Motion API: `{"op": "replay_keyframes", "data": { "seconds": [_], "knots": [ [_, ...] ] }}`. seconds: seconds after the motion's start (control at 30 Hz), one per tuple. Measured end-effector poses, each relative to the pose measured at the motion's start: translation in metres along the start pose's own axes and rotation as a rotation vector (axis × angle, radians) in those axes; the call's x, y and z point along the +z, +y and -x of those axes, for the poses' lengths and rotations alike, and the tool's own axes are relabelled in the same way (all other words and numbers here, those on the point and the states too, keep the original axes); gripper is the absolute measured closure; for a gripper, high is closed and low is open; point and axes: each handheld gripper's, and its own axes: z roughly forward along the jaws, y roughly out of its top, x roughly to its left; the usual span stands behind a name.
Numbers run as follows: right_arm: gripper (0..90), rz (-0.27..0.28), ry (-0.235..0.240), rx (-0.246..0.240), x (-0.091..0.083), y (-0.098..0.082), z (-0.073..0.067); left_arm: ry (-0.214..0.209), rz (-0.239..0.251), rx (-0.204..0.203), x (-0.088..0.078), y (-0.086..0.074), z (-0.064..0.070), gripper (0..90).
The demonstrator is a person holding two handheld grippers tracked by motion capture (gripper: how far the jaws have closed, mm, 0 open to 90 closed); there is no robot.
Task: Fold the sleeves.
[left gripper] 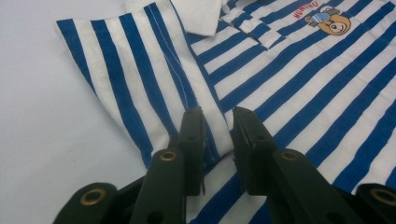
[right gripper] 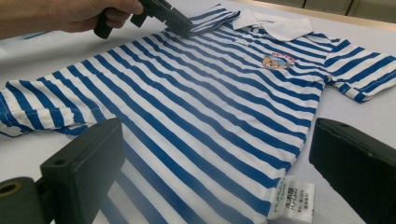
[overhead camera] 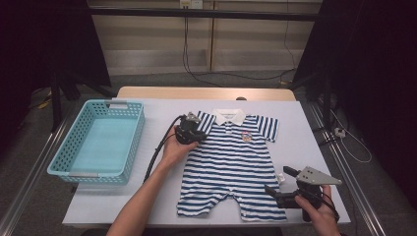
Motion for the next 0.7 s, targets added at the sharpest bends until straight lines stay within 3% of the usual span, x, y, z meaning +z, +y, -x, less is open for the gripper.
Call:
{"op": "replay_keyframes", "data": {
  "seconds": [0.17,0.23,0.27,0.33,0.4,0.7],
  "knots": [
    [3.1,0.009,0.001,-0.001,0.000,0.001,0.000,-0.010,0.042,-0.047,-0.007,-0.004,-0.001,61.3],
    [3.1,0.014,-0.002,0.001,0.000,0.001,0.000,0.004,0.049,-0.053,-0.013,-0.005,-0.001,53.7],
    [3.1,0.019,-0.002,0.001,0.000,0.001,0.001,0.018,0.082,-0.066,-0.014,-0.006,0.000,50.0],
    [3.1,0.022,-0.002,0.004,0.001,0.002,0.001,0.029,0.056,-0.025,-0.023,-0.007,-0.003,42.3],
    [3.1,0.028,-0.005,0.005,0.002,0.003,0.002,0.043,0.072,-0.056,-0.027,-0.008,-0.003,32.3],
    [3.8,0.041,-0.005,-0.003,0.006,0.008,0.004,0.074,0.128,-0.037,-0.051,-0.010,0.007,11.0]
  ]
}}
